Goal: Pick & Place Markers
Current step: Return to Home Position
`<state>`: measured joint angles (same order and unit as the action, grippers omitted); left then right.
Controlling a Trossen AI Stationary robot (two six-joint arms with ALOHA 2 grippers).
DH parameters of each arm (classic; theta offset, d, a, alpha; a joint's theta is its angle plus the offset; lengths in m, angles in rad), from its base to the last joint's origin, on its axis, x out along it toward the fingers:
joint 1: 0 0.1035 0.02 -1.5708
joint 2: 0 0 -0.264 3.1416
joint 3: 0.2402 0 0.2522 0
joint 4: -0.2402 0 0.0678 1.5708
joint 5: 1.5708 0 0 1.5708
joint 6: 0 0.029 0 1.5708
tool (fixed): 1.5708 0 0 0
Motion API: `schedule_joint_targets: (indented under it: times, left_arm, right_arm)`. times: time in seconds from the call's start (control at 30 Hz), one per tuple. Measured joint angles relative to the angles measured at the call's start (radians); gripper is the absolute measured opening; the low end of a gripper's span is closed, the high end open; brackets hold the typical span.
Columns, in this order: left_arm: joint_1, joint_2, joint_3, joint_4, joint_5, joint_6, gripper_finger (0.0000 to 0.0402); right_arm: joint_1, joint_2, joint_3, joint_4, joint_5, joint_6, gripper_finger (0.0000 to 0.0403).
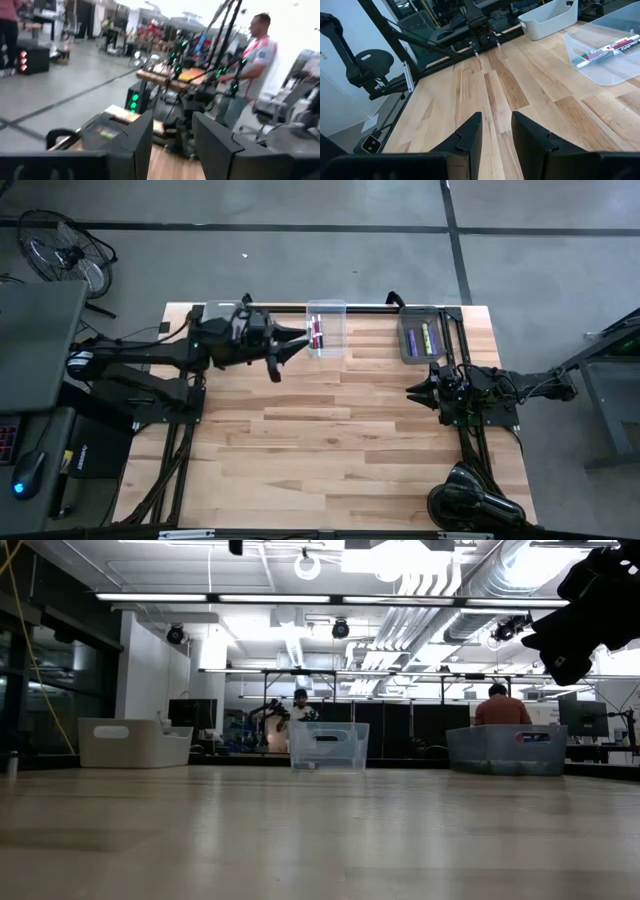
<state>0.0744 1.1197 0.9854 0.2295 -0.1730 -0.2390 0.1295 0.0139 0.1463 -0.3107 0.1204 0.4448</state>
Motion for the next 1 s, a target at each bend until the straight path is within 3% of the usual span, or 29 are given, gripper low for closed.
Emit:
schedule_joint_targets:
  times: [0.37,0.73,1.0]
  left_arm:
    - [-0.074,-0.176,-0.251,0.251,-0.099,-0.028,0.0136]
    - [-0.170,-0.380,-0.396,0.249,-0.190,0.030,0.0136]
    - [-0.167,-0.605,-0.588,0.240,-0.160,0.008,0.0136]
  right_arm:
    - [0.000,0.000,0.000,0.000,0.000,0.000,0.0094]
    - [0.000,0.000,0.000,0.000,0.000,0.000,0.0094]
    - [0.000,0.000,0.000,0.000,0.000,0.000,0.0094]
